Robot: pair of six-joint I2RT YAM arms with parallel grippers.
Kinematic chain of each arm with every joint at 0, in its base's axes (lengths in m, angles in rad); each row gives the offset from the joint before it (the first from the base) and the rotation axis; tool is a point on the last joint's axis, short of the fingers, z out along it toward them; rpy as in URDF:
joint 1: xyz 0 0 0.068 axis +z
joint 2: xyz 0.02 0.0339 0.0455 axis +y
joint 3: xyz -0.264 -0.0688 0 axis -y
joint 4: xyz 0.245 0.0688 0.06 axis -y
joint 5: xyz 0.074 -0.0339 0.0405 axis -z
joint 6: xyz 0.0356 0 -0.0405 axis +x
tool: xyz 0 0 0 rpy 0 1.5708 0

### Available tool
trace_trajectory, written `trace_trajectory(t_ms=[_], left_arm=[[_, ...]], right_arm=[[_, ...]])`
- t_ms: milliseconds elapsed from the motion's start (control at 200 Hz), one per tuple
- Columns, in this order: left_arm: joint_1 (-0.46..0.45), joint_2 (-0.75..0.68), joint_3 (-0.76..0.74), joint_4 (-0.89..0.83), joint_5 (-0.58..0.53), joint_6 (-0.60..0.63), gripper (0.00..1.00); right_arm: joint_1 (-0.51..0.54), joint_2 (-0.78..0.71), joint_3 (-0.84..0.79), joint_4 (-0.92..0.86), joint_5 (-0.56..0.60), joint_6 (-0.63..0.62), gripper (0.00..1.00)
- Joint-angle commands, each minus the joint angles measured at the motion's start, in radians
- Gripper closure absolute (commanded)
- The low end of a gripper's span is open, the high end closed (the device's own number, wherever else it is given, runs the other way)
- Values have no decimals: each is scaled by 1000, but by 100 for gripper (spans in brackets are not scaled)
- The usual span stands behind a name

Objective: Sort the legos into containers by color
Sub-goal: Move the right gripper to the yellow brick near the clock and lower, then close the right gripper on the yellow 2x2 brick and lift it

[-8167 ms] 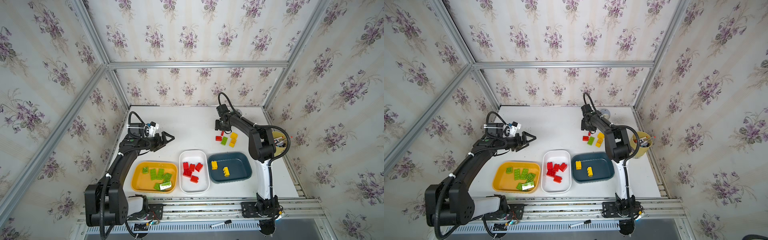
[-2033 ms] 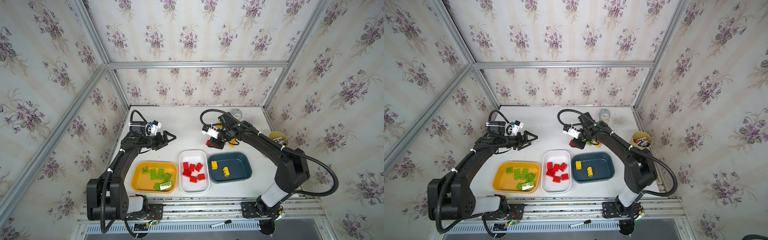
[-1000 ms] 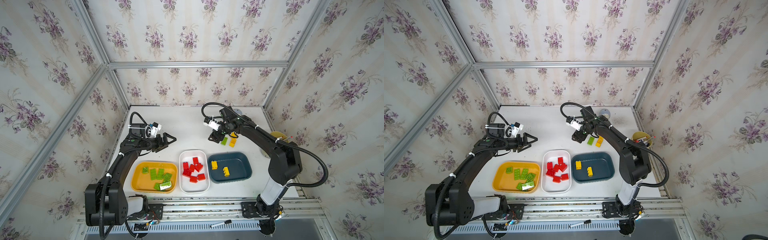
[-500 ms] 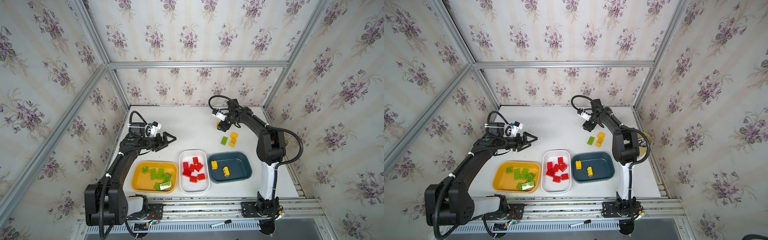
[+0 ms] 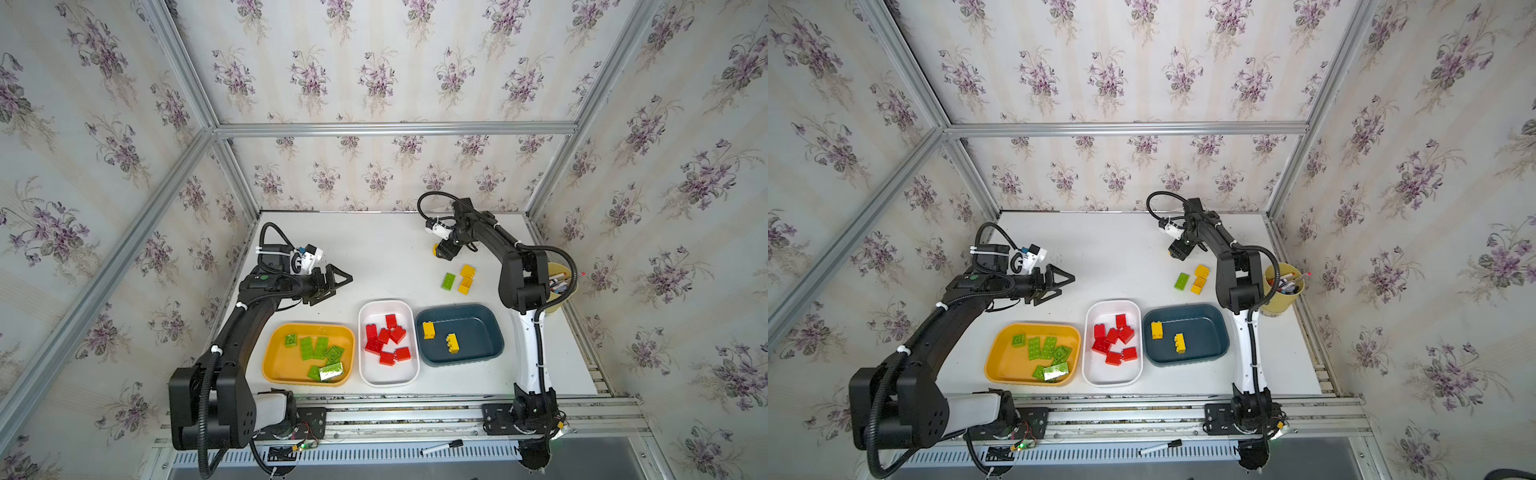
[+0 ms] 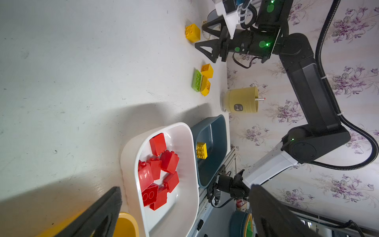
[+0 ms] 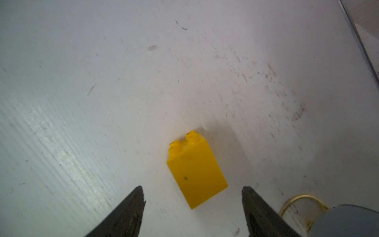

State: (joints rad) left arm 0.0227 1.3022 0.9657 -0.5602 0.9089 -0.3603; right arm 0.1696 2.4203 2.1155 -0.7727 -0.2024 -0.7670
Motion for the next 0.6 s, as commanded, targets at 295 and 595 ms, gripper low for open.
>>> trace_trajectory(t_ms=[295, 595], left_arm=[[0, 5, 6, -15, 26, 13, 1], [0, 12, 2, -14, 27, 20, 1]], right_arm=[[-4, 140, 175, -122, -31, -12, 35], [-2, 139, 180, -144, -49, 2, 68]])
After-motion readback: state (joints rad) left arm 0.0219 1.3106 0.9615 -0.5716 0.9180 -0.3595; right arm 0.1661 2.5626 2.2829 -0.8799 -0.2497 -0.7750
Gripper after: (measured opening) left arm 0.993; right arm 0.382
